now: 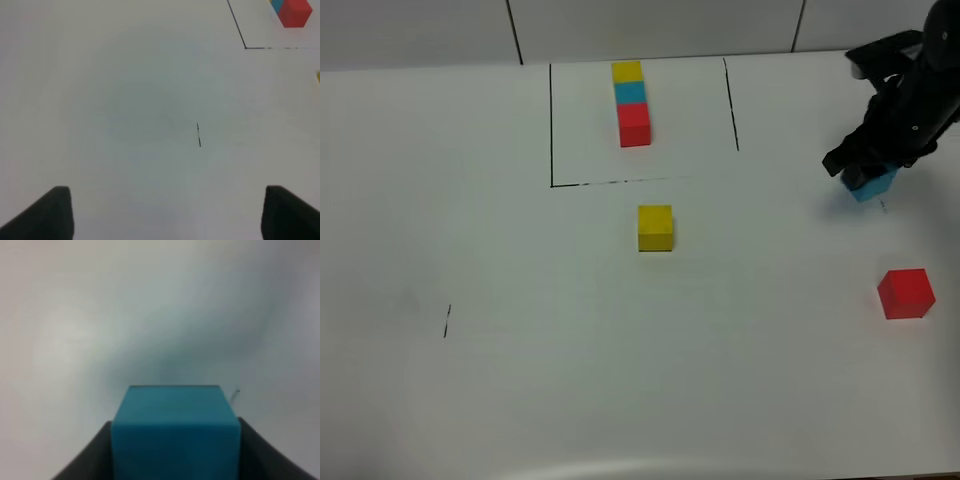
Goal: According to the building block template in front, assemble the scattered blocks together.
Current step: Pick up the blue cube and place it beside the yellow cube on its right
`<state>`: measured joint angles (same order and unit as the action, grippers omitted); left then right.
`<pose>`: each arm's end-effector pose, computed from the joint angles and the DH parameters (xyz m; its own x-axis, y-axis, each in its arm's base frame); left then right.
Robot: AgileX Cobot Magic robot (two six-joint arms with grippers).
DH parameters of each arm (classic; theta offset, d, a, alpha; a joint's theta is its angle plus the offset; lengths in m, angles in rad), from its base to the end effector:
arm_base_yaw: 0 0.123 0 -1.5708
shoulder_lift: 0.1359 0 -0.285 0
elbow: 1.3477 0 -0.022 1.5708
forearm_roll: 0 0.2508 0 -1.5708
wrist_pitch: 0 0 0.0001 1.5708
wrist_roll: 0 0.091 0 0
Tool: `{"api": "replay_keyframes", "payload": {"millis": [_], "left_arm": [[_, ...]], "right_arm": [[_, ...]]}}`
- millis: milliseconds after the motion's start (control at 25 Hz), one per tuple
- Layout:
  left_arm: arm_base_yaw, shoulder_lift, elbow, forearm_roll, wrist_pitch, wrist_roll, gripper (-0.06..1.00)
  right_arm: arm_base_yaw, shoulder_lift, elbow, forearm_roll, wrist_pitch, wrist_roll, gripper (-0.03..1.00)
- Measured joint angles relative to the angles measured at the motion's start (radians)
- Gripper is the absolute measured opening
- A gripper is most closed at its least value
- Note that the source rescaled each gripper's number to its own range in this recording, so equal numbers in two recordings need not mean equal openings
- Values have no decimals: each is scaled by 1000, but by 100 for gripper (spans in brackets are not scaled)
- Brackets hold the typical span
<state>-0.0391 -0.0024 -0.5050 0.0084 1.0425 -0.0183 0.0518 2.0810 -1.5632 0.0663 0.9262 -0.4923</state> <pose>-0.0050 0.0009 0.2802 -0.4331 0.0029 -0.9013 0.0265 0.9996 -0.0095 0.4272 0.0270 0.1771 -0.8500 -0.4812 -0.2145 -0.4832 0.8743 -0.0468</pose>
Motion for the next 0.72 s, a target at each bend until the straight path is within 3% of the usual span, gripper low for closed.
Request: {"api": "replay_keyframes", "payload": {"millis": [120,240,480,720], "left_arm": [[0,0,0,0,0,0,63],[0,0,0,0,0,0,63],[0,0,0,0,0,0,63],[0,0,0,0,0,0,63]], "right_arm": [[89,-7,-1,1,124,-333,0],[175,3,-1,3,143,-502,0],[305,25,-40,-86,158,-561,0],[345,107,-195,-80,217,-570,0]]}}
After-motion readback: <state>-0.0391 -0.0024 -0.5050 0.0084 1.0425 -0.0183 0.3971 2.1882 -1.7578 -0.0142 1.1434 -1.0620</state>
